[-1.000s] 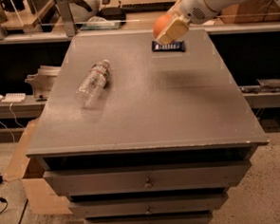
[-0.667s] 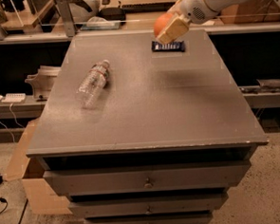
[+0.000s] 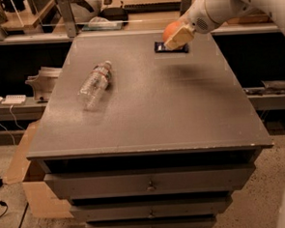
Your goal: Move orange near rxbar blueberry
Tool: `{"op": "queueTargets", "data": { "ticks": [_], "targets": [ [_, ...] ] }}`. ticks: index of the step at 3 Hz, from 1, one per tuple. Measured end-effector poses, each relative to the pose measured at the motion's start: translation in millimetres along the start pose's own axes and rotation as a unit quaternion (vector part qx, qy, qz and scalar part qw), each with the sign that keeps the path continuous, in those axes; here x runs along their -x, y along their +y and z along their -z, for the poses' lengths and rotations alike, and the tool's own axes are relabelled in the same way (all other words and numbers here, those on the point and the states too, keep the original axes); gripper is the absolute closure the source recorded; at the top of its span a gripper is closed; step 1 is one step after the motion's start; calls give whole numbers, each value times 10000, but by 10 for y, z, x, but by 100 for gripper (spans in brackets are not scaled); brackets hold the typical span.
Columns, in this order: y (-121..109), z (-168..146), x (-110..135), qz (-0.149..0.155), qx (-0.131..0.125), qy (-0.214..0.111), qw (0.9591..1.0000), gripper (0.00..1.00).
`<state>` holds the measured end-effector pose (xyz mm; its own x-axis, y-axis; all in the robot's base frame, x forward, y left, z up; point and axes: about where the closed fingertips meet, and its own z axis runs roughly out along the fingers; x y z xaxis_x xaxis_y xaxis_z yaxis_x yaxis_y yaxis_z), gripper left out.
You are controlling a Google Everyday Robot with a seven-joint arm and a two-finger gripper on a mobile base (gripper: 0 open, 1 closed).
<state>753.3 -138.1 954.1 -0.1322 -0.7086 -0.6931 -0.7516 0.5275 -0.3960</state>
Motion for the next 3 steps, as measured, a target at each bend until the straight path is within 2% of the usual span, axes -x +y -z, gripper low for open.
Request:
{"op": "queueTargets", "data": {
  "ticks": [1,3],
  "targets": [
    [-197,-244,-178,-109,-108,132,9998,100],
    [-320,-622,-495,-251,-50,430,9987,100]
  ]
}}
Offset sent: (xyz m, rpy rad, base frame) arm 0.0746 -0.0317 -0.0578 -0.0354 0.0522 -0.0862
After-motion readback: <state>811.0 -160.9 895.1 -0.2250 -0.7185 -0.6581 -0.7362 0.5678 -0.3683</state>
